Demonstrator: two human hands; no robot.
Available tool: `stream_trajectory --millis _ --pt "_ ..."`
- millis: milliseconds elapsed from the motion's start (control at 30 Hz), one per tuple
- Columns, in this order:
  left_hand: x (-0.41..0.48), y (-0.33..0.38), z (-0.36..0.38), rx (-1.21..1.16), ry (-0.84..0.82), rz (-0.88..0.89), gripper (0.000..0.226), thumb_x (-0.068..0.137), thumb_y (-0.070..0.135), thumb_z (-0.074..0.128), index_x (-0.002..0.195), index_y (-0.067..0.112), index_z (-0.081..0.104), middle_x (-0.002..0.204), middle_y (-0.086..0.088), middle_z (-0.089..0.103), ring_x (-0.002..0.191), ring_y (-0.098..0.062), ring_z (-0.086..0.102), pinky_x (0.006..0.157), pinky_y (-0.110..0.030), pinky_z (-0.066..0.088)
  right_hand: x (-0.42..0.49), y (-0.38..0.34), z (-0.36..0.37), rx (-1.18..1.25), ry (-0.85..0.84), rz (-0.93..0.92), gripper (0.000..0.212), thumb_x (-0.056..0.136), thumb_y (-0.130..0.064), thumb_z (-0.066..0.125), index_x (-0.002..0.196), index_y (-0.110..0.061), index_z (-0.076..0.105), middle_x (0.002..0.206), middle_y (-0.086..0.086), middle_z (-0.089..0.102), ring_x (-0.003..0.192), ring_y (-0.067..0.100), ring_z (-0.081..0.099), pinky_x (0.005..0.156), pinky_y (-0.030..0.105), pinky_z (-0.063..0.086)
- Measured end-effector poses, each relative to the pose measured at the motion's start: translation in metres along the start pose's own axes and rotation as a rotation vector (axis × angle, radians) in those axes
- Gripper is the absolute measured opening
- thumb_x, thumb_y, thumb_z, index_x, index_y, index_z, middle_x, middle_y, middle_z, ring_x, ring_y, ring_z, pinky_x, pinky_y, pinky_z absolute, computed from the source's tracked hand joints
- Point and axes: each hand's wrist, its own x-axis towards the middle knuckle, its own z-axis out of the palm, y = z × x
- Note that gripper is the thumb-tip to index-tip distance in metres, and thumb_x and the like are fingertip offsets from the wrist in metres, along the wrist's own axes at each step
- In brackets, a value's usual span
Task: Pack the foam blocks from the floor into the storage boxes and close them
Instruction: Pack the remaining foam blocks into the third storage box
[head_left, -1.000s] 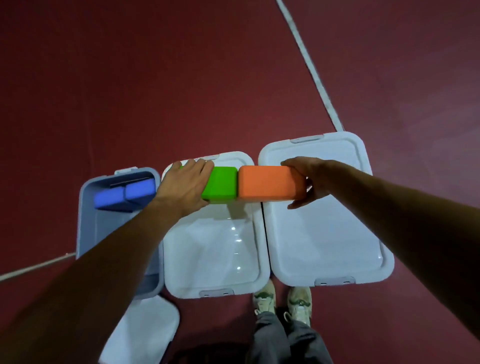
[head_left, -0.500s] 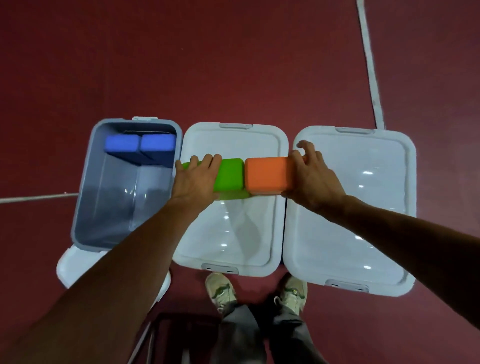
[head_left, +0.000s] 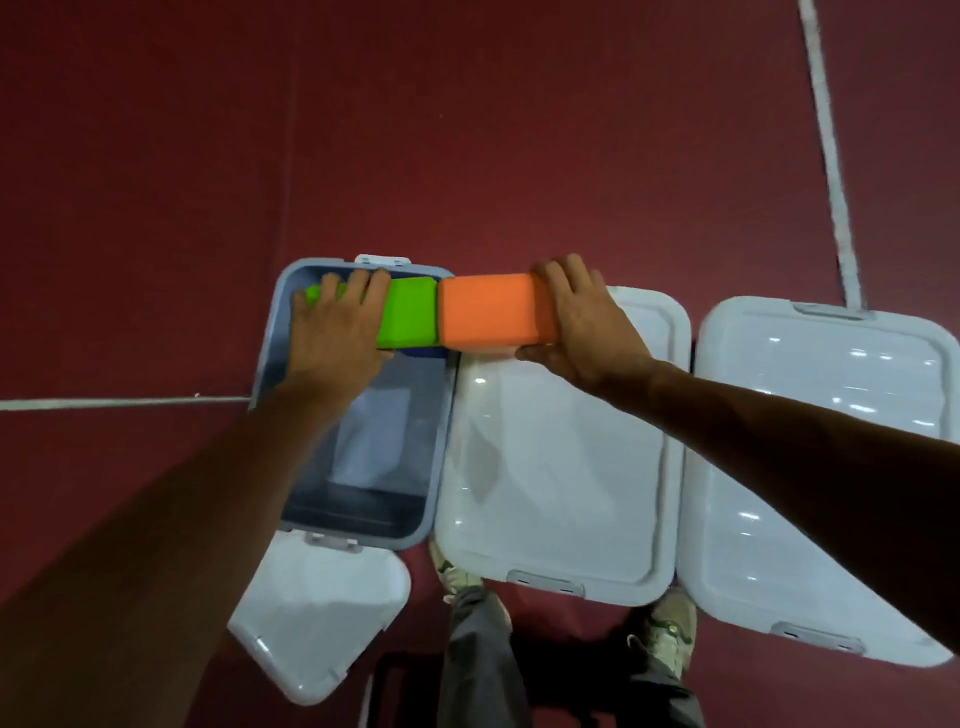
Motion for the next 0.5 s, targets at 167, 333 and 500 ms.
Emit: stream_trajectory --millis 167,333,500 --pt "-0.005 -0.096 0.038 0.030 -0.043 0.011 0.096 0.054 0.041 0.091 0.133 0.016 0.043 0.120 -0.007 0.055 0.106 -0.034 0.054 0.083 -0.047 0.045 0.052 -0.071 0.055 0.039 -0.055 -0.014 0.091 0.072 -0.048 0.085 0.142 -0.013 0.038 0.136 0.008 0.041 0.114 0.032 0.047 0.082 0.049 0.052" --pt "-0.014 -0.170 0.088 0.044 -0.096 0.049 0.097 0.055 0.037 0.090 0.137 0.015 0.043 0.119 -0.008 0.055 0.102 -0.035 0.054 0.080 -0.047 0.044 0.087 -0.124 0.128 0.009 -0.129 0.005 0.091 0.073 -0.043 0.085 0.141 -0.010 0.035 0.138 0.012 0.039 0.115 0.034 0.047 0.081 0.050 0.054" --pt "0.000 -0.182 0.136 0.035 -0.103 0.087 0.097 0.056 0.038 0.084 0.139 0.015 0.040 0.125 -0.006 0.051 0.111 -0.032 0.049 0.093 -0.056 0.041 0.109 -0.120 0.186 -0.045 -0.200 0.128 0.081 0.072 -0.032 0.082 0.136 -0.005 0.038 0.132 0.015 0.042 0.112 0.042 0.049 0.089 0.050 0.048"
